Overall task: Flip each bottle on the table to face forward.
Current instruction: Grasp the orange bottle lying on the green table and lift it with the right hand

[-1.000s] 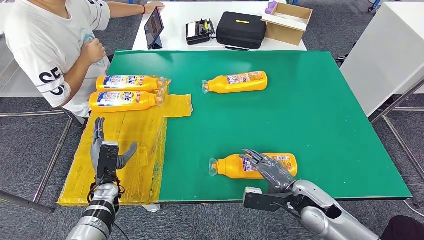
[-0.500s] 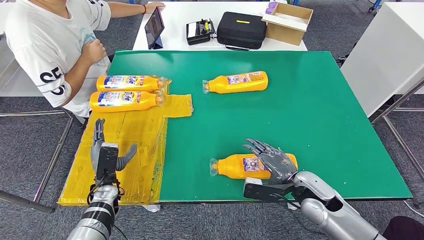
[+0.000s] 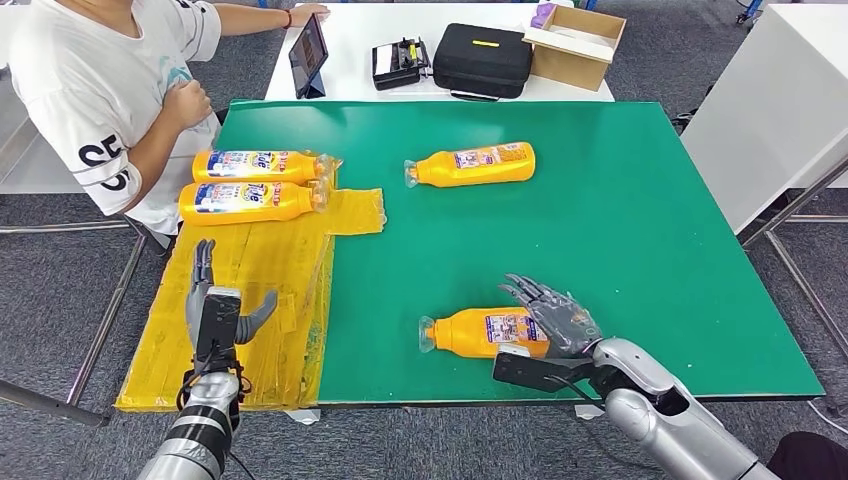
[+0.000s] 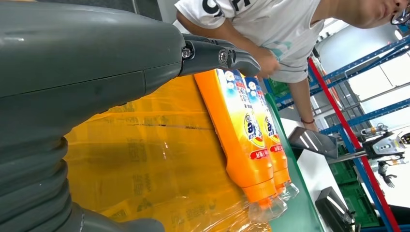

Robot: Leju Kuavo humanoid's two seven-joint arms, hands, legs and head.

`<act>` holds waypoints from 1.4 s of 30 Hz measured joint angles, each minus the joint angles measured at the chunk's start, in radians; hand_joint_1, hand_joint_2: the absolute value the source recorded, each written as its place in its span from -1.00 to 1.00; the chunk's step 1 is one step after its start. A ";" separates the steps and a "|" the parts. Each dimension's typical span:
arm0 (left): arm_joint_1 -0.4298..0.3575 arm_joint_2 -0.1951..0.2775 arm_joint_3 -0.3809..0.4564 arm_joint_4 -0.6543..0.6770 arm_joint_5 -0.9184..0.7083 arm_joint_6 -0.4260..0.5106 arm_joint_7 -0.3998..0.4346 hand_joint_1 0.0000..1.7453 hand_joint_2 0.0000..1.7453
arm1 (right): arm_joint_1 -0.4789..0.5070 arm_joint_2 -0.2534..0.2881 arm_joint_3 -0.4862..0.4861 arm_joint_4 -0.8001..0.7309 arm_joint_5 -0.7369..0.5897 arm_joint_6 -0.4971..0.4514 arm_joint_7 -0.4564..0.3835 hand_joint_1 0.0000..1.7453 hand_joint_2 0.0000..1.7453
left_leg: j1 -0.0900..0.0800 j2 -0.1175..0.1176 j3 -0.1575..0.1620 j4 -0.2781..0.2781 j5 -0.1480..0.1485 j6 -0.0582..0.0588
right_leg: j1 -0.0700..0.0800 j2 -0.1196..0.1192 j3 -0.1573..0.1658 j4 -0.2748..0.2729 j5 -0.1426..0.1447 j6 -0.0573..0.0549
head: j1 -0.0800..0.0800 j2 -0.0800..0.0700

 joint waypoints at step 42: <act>-0.009 -0.014 -0.030 0.028 0.030 -0.020 0.010 -1.00 1.00 | -0.236 -0.039 0.084 0.217 -0.130 0.218 0.040 -1.00 1.00 | 0.000 0.000 0.000 0.000 0.000 0.000 | 0.000 0.000 0.000 0.000 0.000 0.000 | 0.000 0.000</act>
